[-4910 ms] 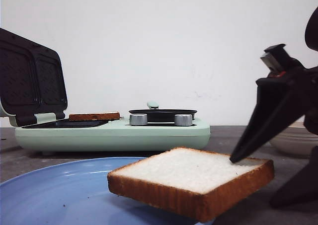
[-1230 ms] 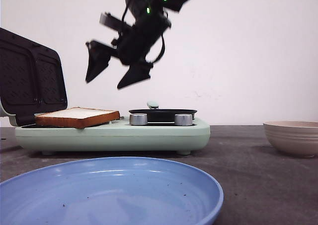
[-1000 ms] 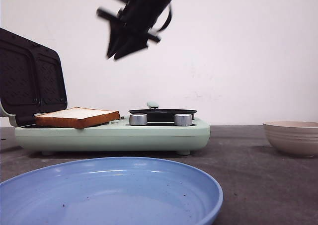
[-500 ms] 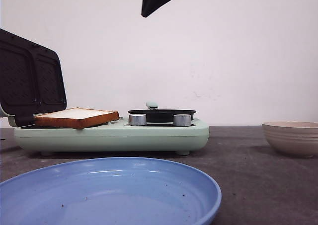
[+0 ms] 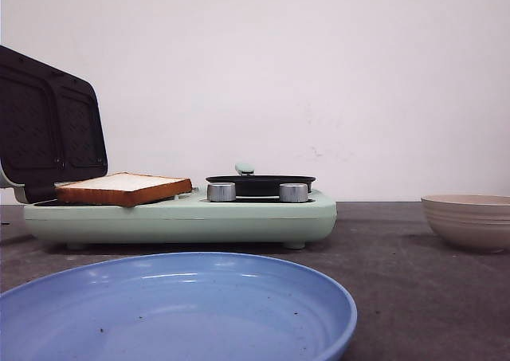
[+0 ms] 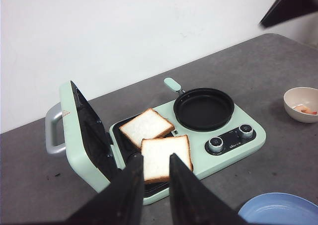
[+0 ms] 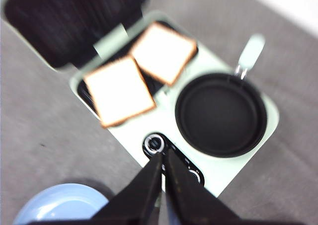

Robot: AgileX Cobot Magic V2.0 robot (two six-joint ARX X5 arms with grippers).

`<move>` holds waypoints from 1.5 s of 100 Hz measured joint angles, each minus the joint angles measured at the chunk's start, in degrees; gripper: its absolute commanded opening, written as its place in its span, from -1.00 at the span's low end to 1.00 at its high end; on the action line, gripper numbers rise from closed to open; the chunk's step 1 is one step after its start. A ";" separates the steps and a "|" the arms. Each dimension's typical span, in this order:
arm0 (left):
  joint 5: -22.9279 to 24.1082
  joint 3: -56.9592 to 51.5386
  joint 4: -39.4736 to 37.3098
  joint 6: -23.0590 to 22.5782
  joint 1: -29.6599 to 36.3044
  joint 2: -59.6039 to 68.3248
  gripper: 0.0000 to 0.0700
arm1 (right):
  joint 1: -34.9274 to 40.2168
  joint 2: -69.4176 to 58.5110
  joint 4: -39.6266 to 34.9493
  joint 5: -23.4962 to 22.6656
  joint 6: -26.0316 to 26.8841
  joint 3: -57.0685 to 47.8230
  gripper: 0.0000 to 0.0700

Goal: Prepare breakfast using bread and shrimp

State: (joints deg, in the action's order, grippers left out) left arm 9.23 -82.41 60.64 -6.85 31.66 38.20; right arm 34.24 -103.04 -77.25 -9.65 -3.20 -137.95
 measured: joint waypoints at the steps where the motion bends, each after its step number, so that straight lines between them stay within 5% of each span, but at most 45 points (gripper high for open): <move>1: 0.00 0.00 0.00 0.00 -0.02 0.00 -0.97 | 0.02 0.59 0.00 -0.11 0.00 0.37 -0.99; 25: 0.00 0.00 0.02 0.02 -0.02 0.00 -0.97 | 0.22 18.18 2.84 -0.79 0.00 21.79 -0.99; 63: -3.80 5.95 -5.31 0.48 -0.02 -0.17 -0.97 | 0.22 58.77 52.00 2.19 4.11 80.24 -0.99; 81: -9.51 16.66 -16.09 5.60 0.00 -0.17 -0.97 | 0.20 70.88 50.36 6.62 7.23 91.76 -0.99; 116: -16.26 28.48 -41.20 24.41 -0.02 11.26 -0.97 | 0.20 82.51 44.30 12.90 6.38 94.62 -0.99; 132: -12.50 25.83 -50.27 25.90 -1.84 13.53 -0.97 | 0.20 83.80 44.22 14.40 4.81 94.62 -0.99; 150: -7.98 13.75 -47.91 25.79 -11.91 15.82 -0.97 | 0.20 83.80 43.56 14.40 4.48 94.64 -0.99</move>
State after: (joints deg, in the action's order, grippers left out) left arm 1.26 -68.66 12.73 18.94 19.75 54.02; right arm 34.44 -19.25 -33.69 4.75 1.28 -43.31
